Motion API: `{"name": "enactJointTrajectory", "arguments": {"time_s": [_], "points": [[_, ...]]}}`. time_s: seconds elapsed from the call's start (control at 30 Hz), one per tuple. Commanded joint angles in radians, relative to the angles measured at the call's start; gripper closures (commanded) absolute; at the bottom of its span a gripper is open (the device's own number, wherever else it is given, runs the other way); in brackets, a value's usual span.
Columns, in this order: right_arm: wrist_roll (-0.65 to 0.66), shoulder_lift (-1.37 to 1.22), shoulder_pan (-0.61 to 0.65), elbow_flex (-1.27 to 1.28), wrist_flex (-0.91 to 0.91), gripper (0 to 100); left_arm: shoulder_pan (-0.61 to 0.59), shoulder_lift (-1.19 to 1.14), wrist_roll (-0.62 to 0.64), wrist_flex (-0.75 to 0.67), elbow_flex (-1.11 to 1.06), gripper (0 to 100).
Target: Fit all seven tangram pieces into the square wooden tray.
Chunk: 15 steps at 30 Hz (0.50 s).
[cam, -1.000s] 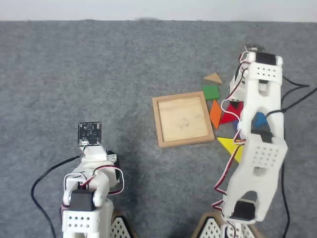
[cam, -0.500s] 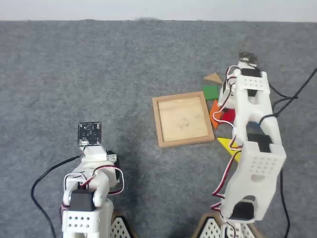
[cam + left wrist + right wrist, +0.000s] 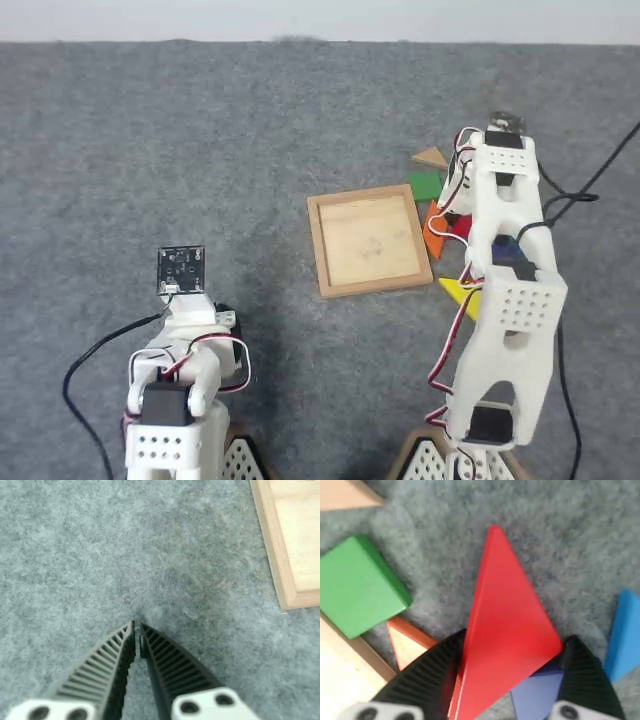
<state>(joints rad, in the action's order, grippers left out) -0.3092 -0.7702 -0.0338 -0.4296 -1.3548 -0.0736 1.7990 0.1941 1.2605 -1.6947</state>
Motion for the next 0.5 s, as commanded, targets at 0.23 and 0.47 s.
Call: {"name": "enactJointTrajectory", "arguments": {"time_s": [0.23, 0.47], "points": [[0.038, -0.004, -0.004, -0.037, -0.007, 83.7, -0.006, 0.02, -0.011, 0.002, 0.012, 99], [0.04, 0.05, -0.004, -0.032, -0.008, 88.2, -0.006, 0.02, -0.011, 0.002, 0.012, 99]]}}
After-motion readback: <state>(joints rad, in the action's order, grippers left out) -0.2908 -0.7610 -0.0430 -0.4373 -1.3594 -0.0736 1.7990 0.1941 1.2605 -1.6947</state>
